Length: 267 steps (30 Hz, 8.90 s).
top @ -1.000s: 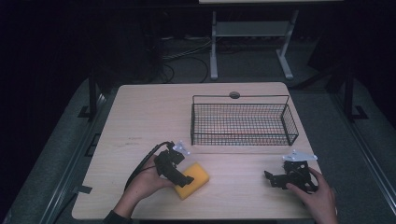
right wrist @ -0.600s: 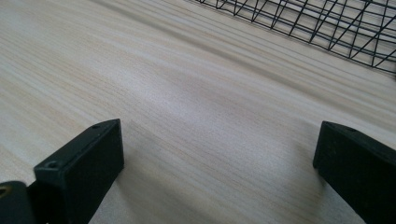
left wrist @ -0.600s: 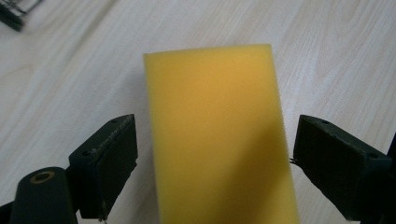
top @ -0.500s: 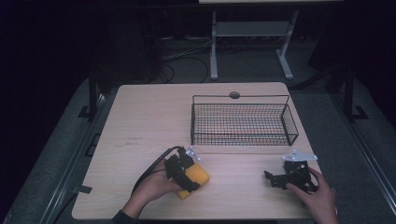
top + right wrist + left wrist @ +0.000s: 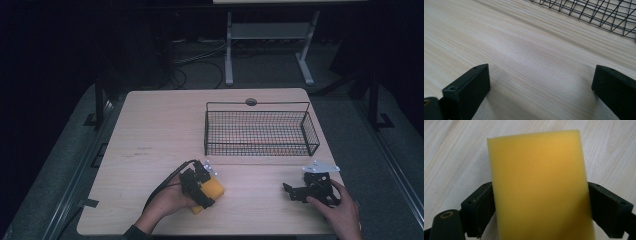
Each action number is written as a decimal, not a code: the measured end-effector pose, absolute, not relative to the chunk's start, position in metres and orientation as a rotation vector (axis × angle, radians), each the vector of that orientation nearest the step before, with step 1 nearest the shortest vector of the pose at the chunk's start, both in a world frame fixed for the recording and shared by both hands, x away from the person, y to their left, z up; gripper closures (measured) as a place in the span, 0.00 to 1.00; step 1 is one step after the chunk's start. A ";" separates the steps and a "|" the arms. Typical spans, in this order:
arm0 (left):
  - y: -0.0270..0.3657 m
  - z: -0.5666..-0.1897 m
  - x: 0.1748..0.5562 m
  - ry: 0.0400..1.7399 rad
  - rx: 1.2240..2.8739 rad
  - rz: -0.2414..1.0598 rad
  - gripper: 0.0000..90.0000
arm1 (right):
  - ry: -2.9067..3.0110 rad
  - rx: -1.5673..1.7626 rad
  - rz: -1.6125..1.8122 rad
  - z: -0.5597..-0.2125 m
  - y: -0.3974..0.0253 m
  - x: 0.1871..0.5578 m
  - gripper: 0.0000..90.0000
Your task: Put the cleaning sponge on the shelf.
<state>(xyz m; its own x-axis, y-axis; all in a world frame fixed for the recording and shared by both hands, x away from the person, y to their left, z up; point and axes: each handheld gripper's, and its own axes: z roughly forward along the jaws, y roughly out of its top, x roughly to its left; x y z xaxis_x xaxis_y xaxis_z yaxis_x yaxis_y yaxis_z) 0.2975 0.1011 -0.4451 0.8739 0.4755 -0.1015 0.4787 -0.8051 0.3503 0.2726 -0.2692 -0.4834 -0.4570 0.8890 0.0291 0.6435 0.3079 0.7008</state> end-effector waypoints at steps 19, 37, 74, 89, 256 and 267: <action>0.101 -0.444 0.297 0.683 2.698 0.032 0.21 | 2.216 1.373 0.929 -0.483 -0.269 0.272 0.01; 0.103 -0.441 0.297 0.688 2.685 0.025 0.23 | 2.217 1.372 0.929 -0.483 -0.269 0.272 0.01; 0.106 -0.398 0.311 0.647 2.640 0.011 0.23 | 2.216 1.372 0.929 -0.483 -0.269 0.272 0.01; 0.098 -0.375 0.325 0.609 2.632 0.048 0.24 | 2.217 1.374 0.931 -0.483 -0.269 0.272 0.01; 0.021 -0.420 0.498 0.720 2.714 0.051 0.24 | 2.216 1.372 0.935 -0.484 -0.269 0.272 0.01; 0.020 -0.421 0.498 0.718 2.716 0.044 0.23 | 2.216 1.370 0.934 -0.484 -0.269 0.272 0.01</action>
